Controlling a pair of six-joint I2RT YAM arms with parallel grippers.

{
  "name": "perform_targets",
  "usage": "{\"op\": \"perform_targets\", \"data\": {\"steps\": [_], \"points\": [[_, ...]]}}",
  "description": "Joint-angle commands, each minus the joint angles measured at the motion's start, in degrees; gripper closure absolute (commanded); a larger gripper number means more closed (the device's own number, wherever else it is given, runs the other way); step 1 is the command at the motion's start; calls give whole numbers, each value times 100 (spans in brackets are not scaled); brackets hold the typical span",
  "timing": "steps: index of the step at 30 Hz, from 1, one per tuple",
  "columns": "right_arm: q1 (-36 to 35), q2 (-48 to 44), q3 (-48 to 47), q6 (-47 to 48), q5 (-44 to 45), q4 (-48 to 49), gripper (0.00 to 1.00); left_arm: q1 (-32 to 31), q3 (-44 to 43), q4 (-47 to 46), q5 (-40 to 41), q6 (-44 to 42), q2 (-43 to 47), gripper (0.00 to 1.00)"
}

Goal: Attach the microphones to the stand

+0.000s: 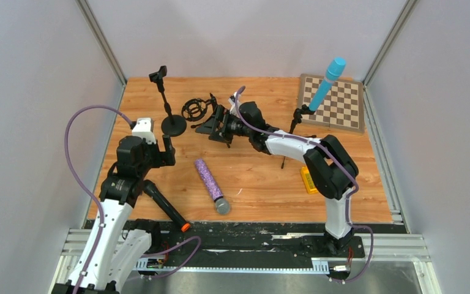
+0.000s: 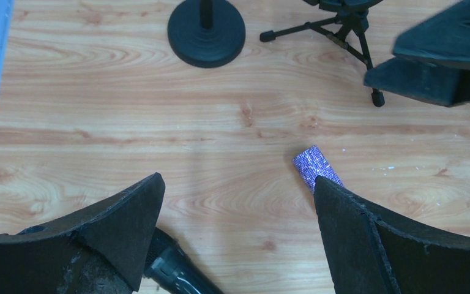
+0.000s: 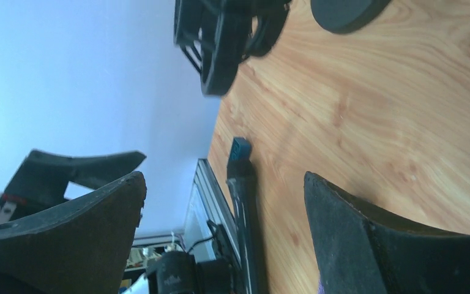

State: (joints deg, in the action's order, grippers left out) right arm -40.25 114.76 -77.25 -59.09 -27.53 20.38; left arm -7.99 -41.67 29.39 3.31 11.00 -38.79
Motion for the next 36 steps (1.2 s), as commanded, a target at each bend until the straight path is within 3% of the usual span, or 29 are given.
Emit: {"op": "perform_targets", "data": {"steps": [1, 7, 17, 28, 36], "points": [[-71, 435, -735, -743, 52, 692, 2, 52, 40, -308, 123, -256, 259, 0], [-66, 1066, -1536, -1047, 93, 588, 4, 52, 47, -275, 173, -289, 210, 0], [-17, 1549, -1905, -1468, 458, 478, 7, 53, 62, -264, -34, -309, 146, 1], [34, 1725, -2009, -1514, 348, 757, 49, 54, 78, -292, -226, -357, 100, 2], [93, 1266, -1356, -1061, 105, 814, 71, 53, 92, -307, -295, -392, 82, 2]]}}
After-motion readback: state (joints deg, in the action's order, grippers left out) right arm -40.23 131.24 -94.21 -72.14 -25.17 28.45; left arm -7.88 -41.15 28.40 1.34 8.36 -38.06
